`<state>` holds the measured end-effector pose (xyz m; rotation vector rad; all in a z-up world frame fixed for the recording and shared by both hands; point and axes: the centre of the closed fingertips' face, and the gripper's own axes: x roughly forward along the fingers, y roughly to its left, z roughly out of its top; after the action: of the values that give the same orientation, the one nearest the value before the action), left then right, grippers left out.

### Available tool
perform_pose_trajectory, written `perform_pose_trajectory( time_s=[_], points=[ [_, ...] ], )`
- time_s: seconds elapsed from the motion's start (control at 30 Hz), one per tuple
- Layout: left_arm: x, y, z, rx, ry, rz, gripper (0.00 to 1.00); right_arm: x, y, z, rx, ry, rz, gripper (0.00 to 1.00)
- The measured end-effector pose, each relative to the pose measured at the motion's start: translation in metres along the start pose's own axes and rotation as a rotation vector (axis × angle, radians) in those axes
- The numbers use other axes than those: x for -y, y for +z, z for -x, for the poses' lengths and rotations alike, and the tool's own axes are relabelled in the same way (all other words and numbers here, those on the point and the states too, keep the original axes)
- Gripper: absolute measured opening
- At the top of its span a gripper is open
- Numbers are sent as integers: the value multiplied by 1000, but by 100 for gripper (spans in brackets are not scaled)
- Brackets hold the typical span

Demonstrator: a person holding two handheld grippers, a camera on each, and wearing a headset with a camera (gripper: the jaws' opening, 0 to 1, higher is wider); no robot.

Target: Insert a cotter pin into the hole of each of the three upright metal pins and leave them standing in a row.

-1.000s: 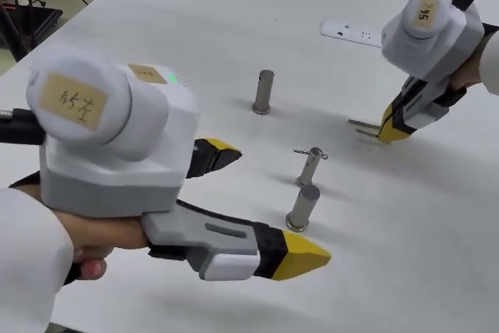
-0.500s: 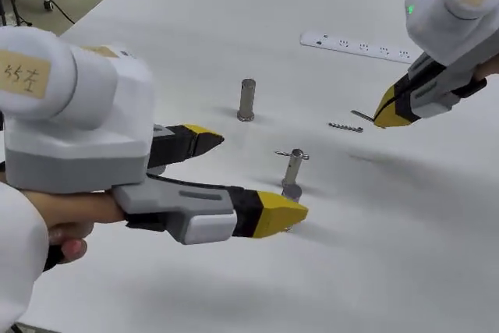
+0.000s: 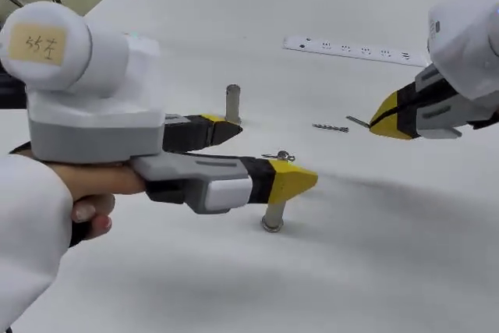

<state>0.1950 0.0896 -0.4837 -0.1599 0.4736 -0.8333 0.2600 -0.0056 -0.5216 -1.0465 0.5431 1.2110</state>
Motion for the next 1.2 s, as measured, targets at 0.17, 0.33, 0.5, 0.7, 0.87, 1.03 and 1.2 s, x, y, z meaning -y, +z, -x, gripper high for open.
perform_pose_trajectory(
  time_s=[0.17,0.33,0.5,0.7,0.87,1.03,1.2],
  points=[
    [0,5,-12,-12,-19,-8,58,-1,3,7,31,-50,4,0],
    [7,10,-27,-12,-52,-49,49,-10,11,15,57,-77,9,0],
    [12,14,-37,-11,-86,-25,39,-19,17,18,71,-86,24,0],
    [15,15,-47,-14,-112,2,29,-29,15,17,66,-88,22,0],
    [19,14,-52,-24,-137,19,19,-36,16,17,69,-86,13,0],
    [24,9,-59,-42,-156,25,17,-39,18,18,76,-86,13,0],
    [29,6,-62,-51,-171,26,16,-40,25,23,86,-95,24,0]
  ],
)
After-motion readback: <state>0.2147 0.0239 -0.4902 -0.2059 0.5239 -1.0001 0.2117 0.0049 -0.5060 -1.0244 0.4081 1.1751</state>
